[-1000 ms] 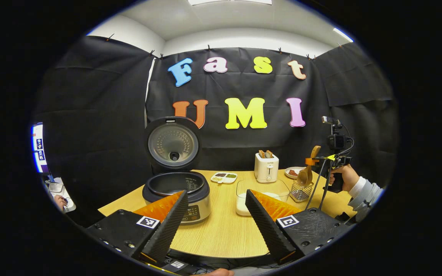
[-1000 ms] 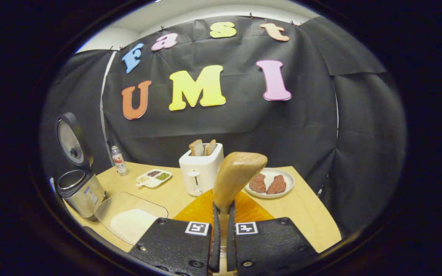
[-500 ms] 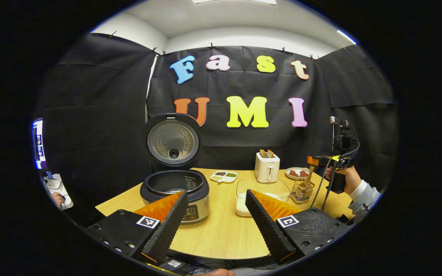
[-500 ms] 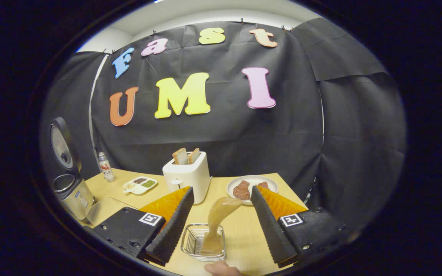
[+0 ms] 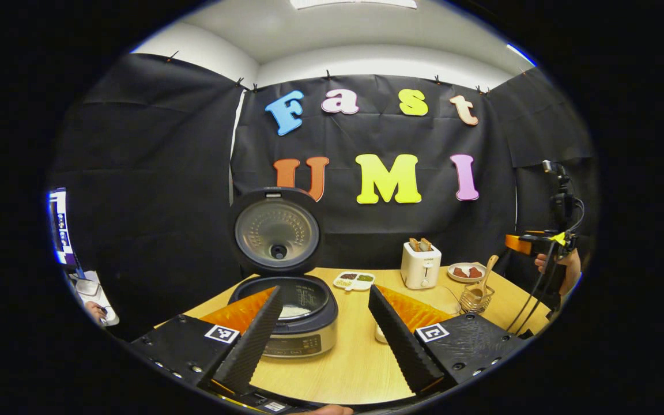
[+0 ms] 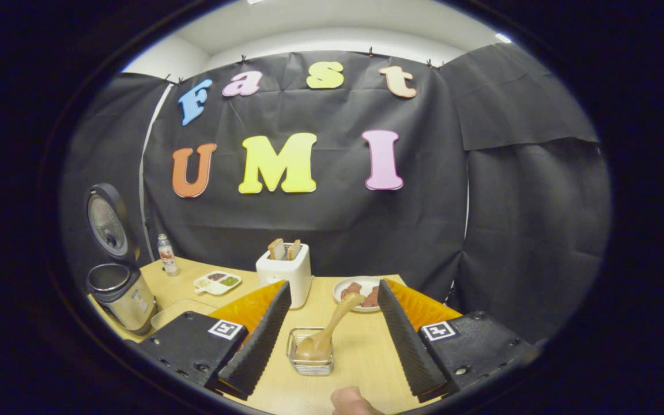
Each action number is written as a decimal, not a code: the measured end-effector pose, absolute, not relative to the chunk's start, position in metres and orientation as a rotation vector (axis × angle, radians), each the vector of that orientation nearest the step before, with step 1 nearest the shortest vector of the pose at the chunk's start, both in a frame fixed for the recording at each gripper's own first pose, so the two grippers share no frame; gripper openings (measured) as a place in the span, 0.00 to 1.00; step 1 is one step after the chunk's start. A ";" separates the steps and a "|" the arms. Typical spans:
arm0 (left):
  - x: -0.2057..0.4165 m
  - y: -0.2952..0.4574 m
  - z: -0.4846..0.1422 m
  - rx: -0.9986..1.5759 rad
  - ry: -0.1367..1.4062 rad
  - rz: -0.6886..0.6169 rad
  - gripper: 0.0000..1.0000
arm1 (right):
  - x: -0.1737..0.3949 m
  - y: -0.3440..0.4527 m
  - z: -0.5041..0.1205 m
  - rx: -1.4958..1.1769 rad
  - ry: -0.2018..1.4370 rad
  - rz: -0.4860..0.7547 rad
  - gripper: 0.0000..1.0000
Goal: Close the left gripper, press the button to open the rice cooker; take a wooden spoon from the chopstick holder with the right hand, scoop a spoonful of rice and pour it into the rice cooker, then put the wooden spoon back into the chopstick holder.
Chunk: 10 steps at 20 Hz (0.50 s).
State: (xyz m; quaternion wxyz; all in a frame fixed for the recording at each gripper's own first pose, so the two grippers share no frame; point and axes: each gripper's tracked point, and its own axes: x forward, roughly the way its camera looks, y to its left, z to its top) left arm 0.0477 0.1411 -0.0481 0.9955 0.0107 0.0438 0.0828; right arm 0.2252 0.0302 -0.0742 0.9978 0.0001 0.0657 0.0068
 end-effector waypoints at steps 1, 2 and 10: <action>0.053 0.145 -0.041 0.024 0.085 0.164 0.96 | 0.211 0.032 -0.070 0.008 0.136 0.022 0.98; 0.058 0.148 -0.032 0.042 0.079 0.164 0.96 | 0.195 0.034 -0.067 0.018 0.135 0.037 0.98; 0.104 0.179 0.050 0.154 -0.034 0.180 0.96 | 0.100 0.033 -0.036 -0.001 0.048 0.106 0.97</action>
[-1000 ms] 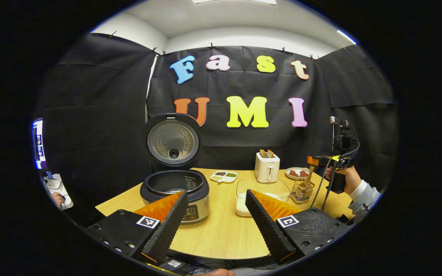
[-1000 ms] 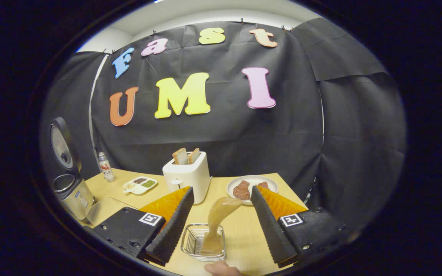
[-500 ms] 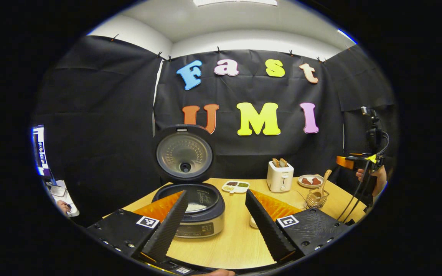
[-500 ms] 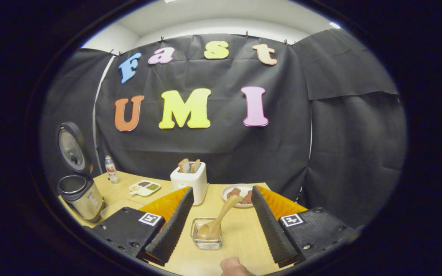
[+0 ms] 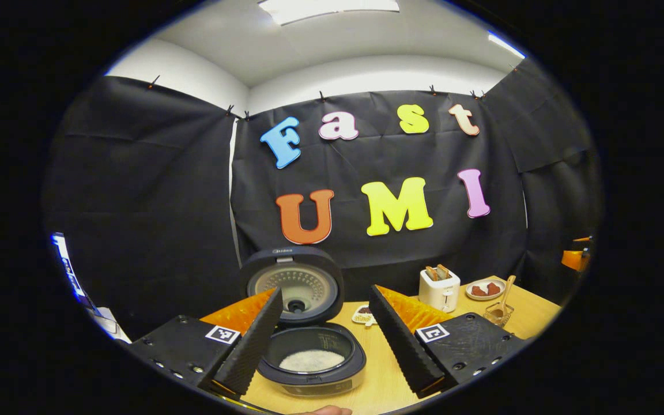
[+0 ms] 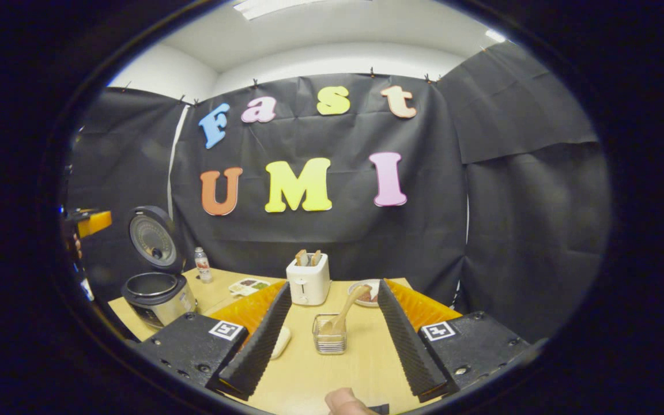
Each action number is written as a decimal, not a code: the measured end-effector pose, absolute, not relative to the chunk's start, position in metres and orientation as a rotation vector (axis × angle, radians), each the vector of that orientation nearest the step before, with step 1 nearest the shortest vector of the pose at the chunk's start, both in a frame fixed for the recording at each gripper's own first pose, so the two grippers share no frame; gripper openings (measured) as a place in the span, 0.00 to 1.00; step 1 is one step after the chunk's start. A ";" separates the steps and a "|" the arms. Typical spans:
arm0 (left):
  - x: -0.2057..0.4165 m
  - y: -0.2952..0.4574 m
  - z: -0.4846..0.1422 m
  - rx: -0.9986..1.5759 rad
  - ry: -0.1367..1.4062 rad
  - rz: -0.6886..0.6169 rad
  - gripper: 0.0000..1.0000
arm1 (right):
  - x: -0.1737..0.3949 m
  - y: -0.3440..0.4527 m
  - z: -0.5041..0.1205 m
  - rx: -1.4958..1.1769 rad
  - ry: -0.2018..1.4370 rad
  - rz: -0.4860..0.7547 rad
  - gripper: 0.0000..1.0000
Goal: Close the left gripper, press the button to open the rice cooker; take a wooden spoon from the chopstick holder with the right hand, scoop a spoonful of rice and pour it into the rice cooker, then put the wooden spoon back into the chopstick holder.
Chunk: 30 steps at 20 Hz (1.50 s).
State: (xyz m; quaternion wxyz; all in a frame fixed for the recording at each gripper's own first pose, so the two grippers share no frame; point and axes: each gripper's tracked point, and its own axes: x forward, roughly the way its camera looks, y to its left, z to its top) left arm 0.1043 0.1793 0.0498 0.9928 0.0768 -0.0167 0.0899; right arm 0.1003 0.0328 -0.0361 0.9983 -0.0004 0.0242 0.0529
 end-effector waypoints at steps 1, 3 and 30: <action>0.112 0.186 0.058 0.163 -0.034 0.200 0.95 | 0.093 0.033 -0.034 -0.017 0.033 0.108 0.97; 0.125 0.192 0.073 0.157 -0.048 0.200 0.96 | 0.079 0.037 -0.030 -0.032 0.011 0.124 0.96; 0.329 0.313 0.044 0.022 0.131 0.261 0.89 | 0.084 0.045 -0.081 -0.034 0.090 0.125 0.97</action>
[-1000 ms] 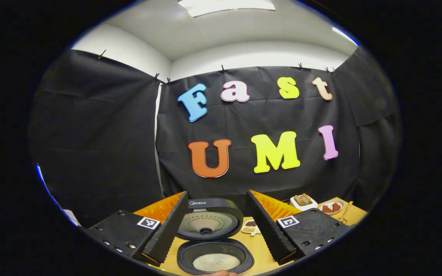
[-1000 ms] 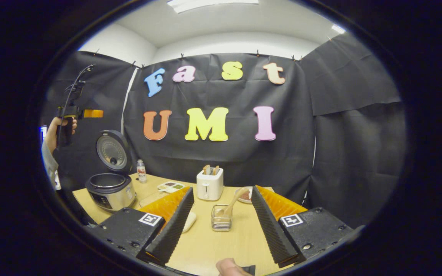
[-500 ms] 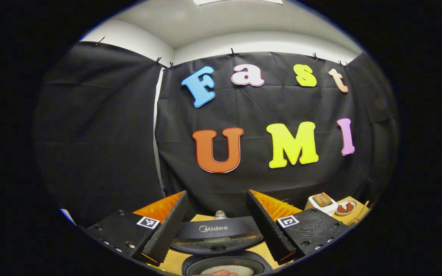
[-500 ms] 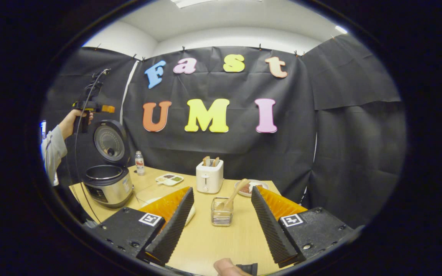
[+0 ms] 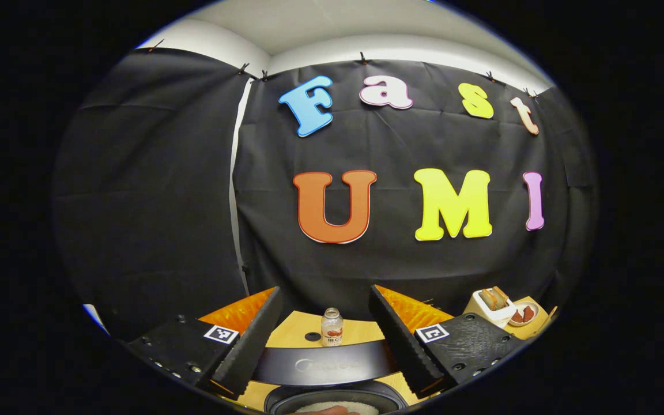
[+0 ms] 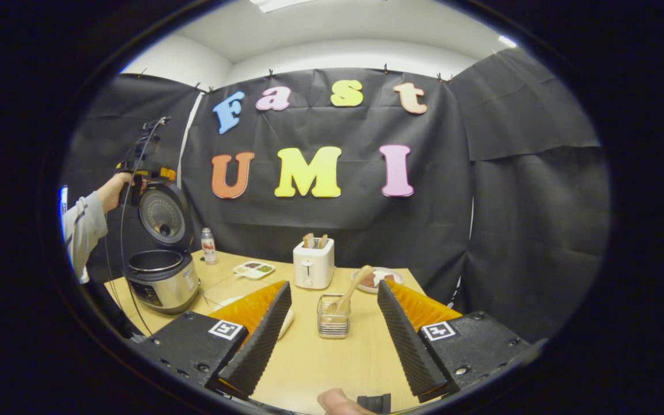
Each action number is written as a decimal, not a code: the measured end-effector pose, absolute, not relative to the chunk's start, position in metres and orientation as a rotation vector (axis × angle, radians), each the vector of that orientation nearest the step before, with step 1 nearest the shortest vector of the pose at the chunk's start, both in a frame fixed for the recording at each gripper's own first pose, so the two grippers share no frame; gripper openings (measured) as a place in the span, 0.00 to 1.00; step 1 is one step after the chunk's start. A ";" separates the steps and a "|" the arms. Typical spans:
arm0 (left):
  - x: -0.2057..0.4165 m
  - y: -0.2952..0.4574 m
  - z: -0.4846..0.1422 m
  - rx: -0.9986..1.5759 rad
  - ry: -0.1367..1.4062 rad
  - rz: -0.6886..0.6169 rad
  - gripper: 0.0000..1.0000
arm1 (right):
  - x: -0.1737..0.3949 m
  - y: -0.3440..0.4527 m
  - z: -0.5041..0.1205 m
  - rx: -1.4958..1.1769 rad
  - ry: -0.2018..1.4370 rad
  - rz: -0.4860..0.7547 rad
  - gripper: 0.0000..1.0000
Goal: Close the left gripper, press the button to open the rice cooker; take a wooden spoon from the chopstick holder with the right hand, scoop a spoonful of rice and pour it into the rice cooker, then put the wooden spoon back into the chopstick holder.
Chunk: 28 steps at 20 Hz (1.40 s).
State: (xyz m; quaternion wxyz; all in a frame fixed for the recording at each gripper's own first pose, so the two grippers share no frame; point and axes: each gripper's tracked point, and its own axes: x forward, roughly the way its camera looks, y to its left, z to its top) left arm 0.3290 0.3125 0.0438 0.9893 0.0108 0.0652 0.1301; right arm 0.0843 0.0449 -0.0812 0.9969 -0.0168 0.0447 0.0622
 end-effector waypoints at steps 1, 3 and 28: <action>0.327 0.311 0.037 0.016 0.159 0.264 0.96 | 0.083 0.045 -0.080 -0.033 0.085 0.125 0.98; 0.323 0.307 0.035 -0.006 0.162 0.262 0.99 | 0.079 0.045 -0.076 -0.028 0.076 0.124 0.98; 0.171 0.244 -0.114 -0.053 0.406 0.215 0.99 | 0.043 0.046 -0.065 0.028 0.041 0.137 0.97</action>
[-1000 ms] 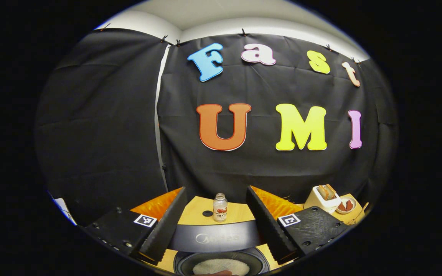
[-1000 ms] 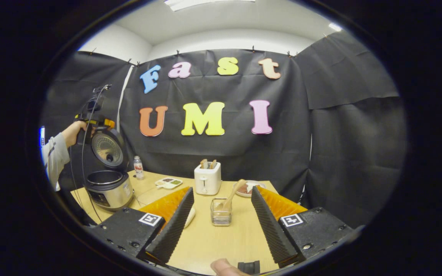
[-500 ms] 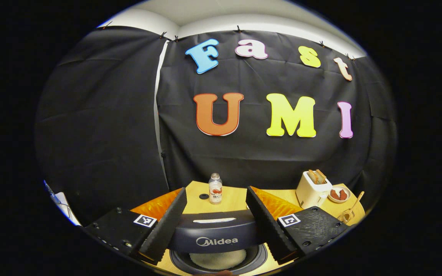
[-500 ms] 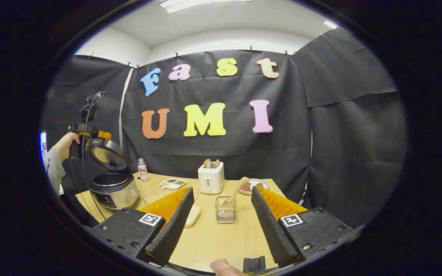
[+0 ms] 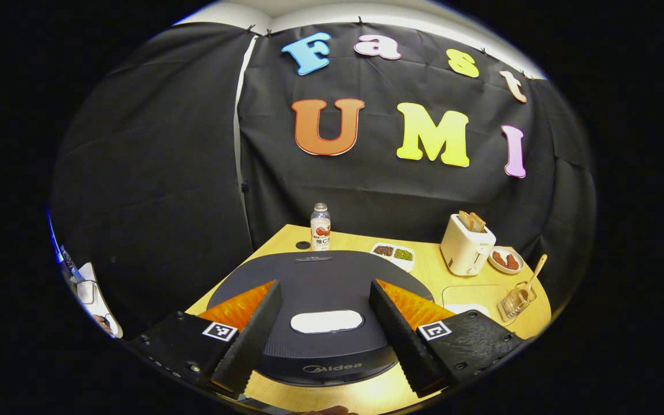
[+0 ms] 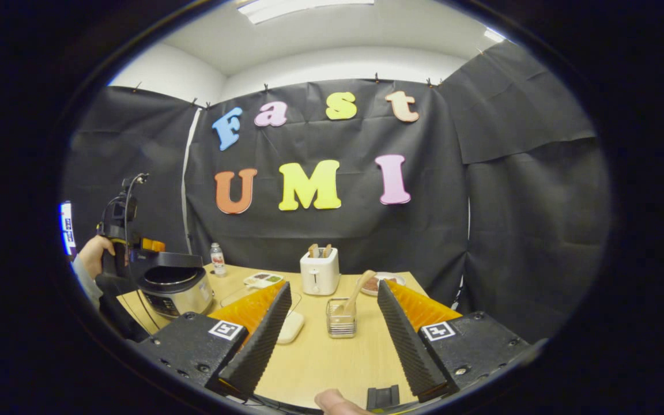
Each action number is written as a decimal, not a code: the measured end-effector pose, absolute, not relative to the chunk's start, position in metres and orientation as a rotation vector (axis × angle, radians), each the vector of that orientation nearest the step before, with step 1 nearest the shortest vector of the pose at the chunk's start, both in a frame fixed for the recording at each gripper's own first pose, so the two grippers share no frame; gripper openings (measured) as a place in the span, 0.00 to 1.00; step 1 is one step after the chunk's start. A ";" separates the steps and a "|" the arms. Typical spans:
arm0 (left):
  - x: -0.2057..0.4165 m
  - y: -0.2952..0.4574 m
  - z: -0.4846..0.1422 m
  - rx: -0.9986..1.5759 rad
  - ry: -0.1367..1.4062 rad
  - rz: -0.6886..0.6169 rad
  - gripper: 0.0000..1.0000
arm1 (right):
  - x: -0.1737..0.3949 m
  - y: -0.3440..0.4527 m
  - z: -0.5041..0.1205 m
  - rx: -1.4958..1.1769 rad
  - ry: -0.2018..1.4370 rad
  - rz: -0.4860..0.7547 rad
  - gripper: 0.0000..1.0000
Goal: Close the left gripper, press the button to open the rice cooker; take a wooden spoon from the chopstick holder with the right hand, scoop a spoonful of rice and pour it into the rice cooker, then put the wooden spoon back into the chopstick holder.
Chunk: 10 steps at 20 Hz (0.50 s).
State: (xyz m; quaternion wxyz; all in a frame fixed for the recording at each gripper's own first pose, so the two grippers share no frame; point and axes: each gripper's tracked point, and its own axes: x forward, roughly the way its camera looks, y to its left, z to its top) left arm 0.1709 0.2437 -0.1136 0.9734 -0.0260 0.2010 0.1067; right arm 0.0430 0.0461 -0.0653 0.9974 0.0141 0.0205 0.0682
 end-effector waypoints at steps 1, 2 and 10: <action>0.168 0.243 -0.118 -0.057 0.411 0.216 0.99 | 0.043 0.046 -0.066 0.027 0.042 0.138 0.97; 0.166 0.242 -0.122 -0.059 0.415 0.218 0.99 | 0.042 0.047 -0.067 0.027 0.044 0.140 0.97; 0.153 0.237 -0.156 -0.031 0.418 0.251 0.99 | 0.047 0.063 -0.074 0.003 0.053 0.165 0.97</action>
